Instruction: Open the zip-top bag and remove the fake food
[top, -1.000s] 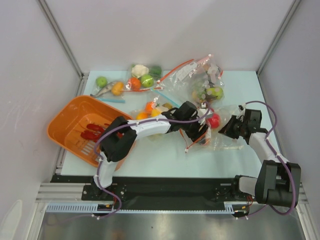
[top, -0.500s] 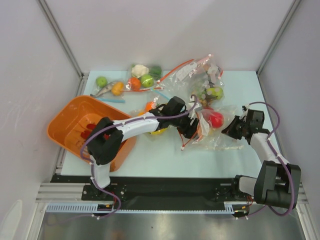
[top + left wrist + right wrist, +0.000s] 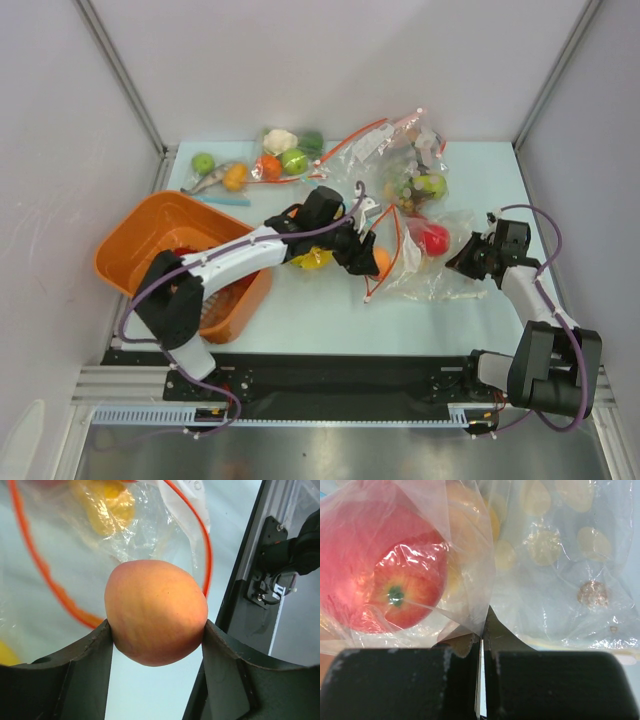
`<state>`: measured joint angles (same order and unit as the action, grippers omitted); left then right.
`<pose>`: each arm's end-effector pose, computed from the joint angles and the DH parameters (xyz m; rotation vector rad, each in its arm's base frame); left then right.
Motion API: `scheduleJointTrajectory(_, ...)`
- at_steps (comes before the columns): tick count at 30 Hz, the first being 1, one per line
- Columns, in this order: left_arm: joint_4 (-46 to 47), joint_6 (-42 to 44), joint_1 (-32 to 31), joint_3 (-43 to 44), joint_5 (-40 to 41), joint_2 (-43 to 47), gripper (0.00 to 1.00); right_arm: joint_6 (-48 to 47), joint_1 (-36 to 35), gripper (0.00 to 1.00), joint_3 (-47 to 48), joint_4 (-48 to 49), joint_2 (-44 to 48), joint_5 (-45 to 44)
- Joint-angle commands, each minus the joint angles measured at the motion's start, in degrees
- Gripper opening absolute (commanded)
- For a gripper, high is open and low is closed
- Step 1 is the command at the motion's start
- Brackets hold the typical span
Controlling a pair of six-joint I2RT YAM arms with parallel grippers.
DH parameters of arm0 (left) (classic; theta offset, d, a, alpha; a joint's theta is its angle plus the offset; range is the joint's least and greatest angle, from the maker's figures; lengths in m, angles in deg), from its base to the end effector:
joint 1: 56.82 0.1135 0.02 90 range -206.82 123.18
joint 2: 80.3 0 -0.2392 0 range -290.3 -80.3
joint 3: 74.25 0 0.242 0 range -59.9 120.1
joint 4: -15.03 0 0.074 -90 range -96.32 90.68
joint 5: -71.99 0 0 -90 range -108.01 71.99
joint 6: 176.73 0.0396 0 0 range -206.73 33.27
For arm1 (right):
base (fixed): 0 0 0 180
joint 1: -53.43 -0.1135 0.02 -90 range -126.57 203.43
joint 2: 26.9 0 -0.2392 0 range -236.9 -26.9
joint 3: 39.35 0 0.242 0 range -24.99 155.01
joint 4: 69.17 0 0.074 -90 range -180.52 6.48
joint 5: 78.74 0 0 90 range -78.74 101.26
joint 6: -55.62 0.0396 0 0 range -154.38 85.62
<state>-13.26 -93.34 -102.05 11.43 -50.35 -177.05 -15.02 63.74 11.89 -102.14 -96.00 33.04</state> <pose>0.2446 -0.2767 0.2364 1.0824 2.1133 -1.1000 0.2338 -0.0276 0.1769 0.4630 2.4002 0.5362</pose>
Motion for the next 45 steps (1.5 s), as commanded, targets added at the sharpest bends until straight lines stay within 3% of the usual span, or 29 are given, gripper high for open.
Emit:
scheduleJointTrajectory(1,1.6,-1.5,2.5,-1.7,-0.9,6.8,0.0,-0.7,0.4,0.0,1.3,0.3,0.6,-1.1)
scheduleJointTrajectory(8,2.9,-4.5,9.6,-3.8,1.7,14.7,0.0,-0.6,0.4,0.0,1.3,0.2,0.4,-0.9)
scheduleJointTrajectory(15,-4.2,-4.0,20.5,-0.8,8.0,22.5,0.0,-0.6,0.4,0.0,1.3,0.4,0.1,-0.7)
scheduleJointTrajectory(20,-10.5,-4.9,32.7,1.3,17.2,27.4,0.0,-0.6,0.4,0.0,1.3,0.6,-0.2,-0.6)
scheduleJointTrajectory(27,-15.1,-3.2,51.4,-1.8,20.6,31.8,0.0,-0.5,0.4,0.0,1.4,0.7,-0.5,-0.4)
scheduleJointTrajectory(38,-19.4,-0.8,59.5,-2.4,27.8,27.8,0.03,-0.7,0.5,0.0,1.8,0.2,-0.3,-0.6)
scheduleJointTrajectory(41,-19.3,-0.6,59.6,-3.2,29.3,26.8,0.14,-0.7,0.5,0.0,1.6,0.2,-0.2,-0.8)
scheduleJointTrajectory(44,-18.9,-0.1,59.6,-5.1,31.5,26.8,0.45,-0.7,0.5,0.0,1.7,0.2,-0.2,-0.9)
scheduleJointTrajectory(45,-18.7,0.1,59.6,-5.8,31.9,27.0,0.51,-0.7,0.6,0.0,1.7,0.2,-0.1,-0.9)
